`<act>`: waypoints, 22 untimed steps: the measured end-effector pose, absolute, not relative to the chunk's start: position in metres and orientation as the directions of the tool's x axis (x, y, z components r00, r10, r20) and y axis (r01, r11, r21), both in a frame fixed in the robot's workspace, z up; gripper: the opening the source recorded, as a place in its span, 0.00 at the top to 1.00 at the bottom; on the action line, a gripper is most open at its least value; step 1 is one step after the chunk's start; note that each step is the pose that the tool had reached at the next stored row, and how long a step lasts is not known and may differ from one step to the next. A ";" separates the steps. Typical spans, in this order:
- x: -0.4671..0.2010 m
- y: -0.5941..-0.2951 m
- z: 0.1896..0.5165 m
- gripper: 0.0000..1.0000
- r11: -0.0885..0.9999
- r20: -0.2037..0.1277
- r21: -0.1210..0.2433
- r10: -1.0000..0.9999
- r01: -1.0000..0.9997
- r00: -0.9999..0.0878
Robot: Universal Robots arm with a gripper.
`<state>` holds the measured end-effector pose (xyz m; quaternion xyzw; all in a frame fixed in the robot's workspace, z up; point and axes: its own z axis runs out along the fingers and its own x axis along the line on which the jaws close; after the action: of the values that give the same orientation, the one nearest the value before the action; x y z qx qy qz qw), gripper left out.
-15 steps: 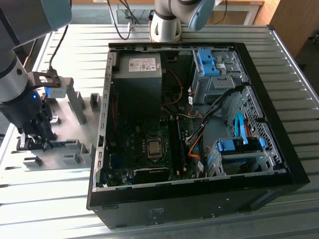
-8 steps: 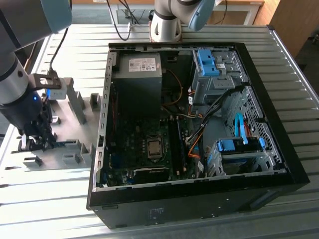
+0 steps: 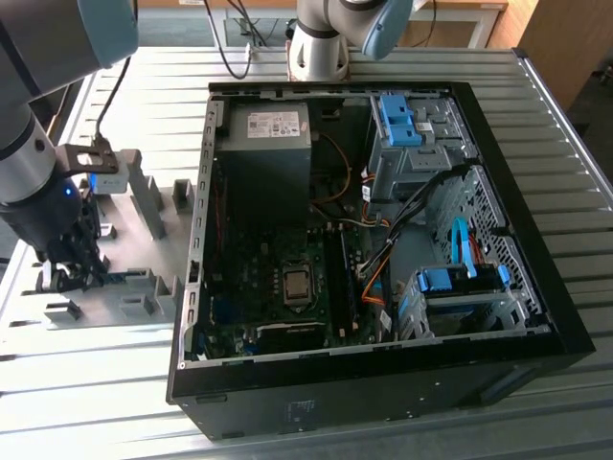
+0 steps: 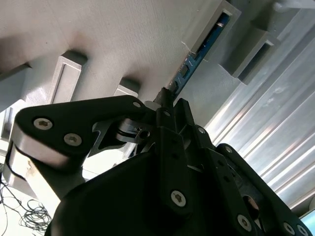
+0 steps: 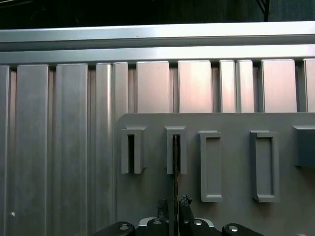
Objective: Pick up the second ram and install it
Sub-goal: 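Pick up the second ram and move it above second insertion slot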
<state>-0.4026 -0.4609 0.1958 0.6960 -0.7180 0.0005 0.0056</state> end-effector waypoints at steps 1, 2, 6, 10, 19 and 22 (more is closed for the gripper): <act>-0.403 -0.461 0.195 0.77 0.031 0.009 0.007 -0.999 -0.999 -0.031; -0.403 -0.461 0.195 0.77 0.031 0.008 0.006 -0.999 -0.999 -0.031; -0.404 -0.461 0.194 0.77 0.031 0.009 0.006 -0.999 -1.000 -0.031; -0.404 -0.461 0.193 0.77 0.031 0.009 0.006 -0.999 -1.000 -0.031; -0.404 -0.461 0.192 0.86 0.031 0.008 0.006 -0.999 -1.000 -0.031; -0.404 -0.461 0.192 0.86 0.031 0.008 0.006 -0.999 -0.999 -0.031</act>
<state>-0.4037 -0.4609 0.1922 0.6960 -0.7180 0.0007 0.0051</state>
